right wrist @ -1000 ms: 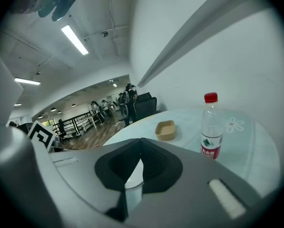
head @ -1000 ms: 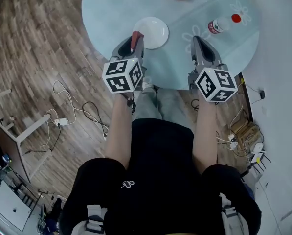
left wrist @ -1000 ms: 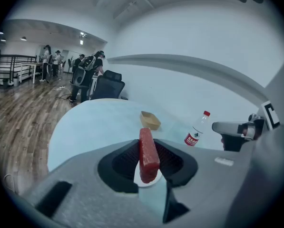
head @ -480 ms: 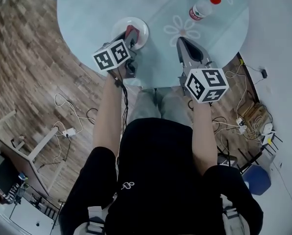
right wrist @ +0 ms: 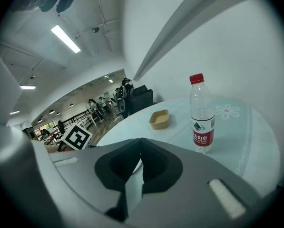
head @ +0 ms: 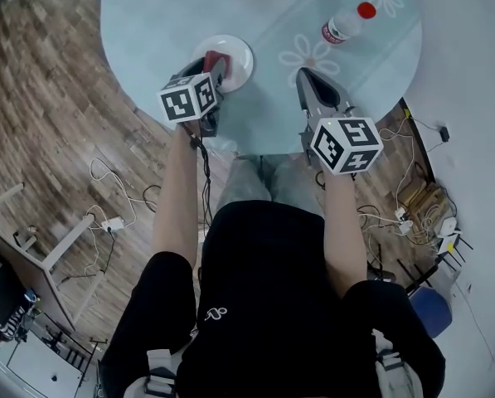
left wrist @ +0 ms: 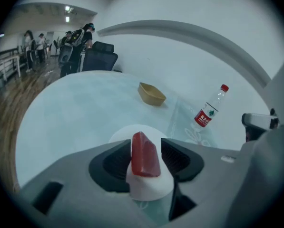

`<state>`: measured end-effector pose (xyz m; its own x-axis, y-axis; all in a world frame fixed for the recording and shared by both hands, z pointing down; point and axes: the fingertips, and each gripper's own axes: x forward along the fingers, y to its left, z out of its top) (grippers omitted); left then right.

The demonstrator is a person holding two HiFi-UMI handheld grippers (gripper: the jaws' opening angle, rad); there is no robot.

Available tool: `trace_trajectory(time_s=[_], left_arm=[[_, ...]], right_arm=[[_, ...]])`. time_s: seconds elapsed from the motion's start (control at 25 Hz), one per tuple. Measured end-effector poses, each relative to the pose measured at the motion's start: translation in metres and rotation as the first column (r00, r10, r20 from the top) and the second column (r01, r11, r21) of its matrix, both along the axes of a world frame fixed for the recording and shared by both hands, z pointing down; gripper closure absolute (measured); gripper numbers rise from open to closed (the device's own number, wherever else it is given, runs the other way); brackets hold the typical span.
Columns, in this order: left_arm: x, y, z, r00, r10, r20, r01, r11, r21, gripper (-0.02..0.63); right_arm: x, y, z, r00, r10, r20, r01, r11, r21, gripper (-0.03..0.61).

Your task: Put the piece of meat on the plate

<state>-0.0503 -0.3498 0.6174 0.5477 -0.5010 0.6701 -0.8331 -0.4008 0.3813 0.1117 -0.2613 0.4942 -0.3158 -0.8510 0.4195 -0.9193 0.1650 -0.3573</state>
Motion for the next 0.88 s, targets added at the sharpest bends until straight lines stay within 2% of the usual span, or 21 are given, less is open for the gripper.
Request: trace_trajectory(time_s=[0.08,0.2,0.28,0.36,0.44,0.48,0.52,0.6,0.72,0.84,0.88], left_arm=[[-0.004,-0.003,-0.008,0.999,0.027,0.044,-0.03,0.998,0.053,0.377],[-0.01,-0.01,-0.03,0.997,0.014,0.074,-0.022,0.993,0.117,0.377],[-0.016,-0.018,-0.069,0.999,-0.041,0.019,0.036,0.98,0.195,0.381],[-0.019,-0.027,-0.13,0.988,-0.092,-0.127,0.128,0.941,0.313,0.451],[-0.027,-0.032,-0.194,0.958,-0.121,-0.259,0.225,0.879,0.421,0.55],[-0.033,-0.032,-0.223,0.944,-0.134,-0.301,0.268,0.843,0.467,0.614],[-0.039,-0.032,-0.25,0.933,-0.148,-0.328,0.305,0.807,0.505,0.62],[-0.051,-0.03,-0.291,0.922,-0.182,-0.342,0.354,0.753,0.554,0.62],[-0.055,-0.025,-0.33,0.924,-0.207,-0.321,0.366,0.719,0.591,0.62],[-0.053,-0.019,-0.356,0.935,-0.207,-0.289,0.351,0.667,0.657,0.618],[-0.053,-0.018,-0.357,0.939,-0.219,-0.265,0.342,0.657,0.672,0.619]], right_arm=[[-0.004,-0.003,-0.003,1.0,-0.016,-0.002,0.016,1.0,0.006,0.569],[-0.011,-0.011,-0.01,0.999,-0.043,-0.006,0.043,0.999,0.018,0.569],[-0.017,-0.018,-0.017,0.998,-0.066,-0.008,0.066,0.997,0.033,0.569],[-0.025,-0.028,-0.027,0.996,-0.086,-0.005,0.086,0.995,0.057,0.569],[-0.034,-0.04,-0.044,0.994,-0.11,-0.005,0.11,0.989,0.097,0.569],[-0.04,-0.047,-0.056,0.992,-0.125,-0.007,0.125,0.984,0.124,0.569],[-0.046,-0.055,-0.07,0.99,-0.14,-0.01,0.14,0.978,0.156,0.569],[-0.057,-0.071,-0.102,0.986,-0.164,-0.015,0.163,0.961,0.225,0.569],[-0.067,-0.088,-0.149,0.985,-0.173,-0.009,0.166,0.929,0.331,0.569],[-0.072,-0.097,-0.187,0.987,-0.163,-0.019,0.156,0.898,0.413,0.57],[-0.075,-0.099,-0.195,0.986,-0.162,-0.033,0.16,0.888,0.431,0.571]])
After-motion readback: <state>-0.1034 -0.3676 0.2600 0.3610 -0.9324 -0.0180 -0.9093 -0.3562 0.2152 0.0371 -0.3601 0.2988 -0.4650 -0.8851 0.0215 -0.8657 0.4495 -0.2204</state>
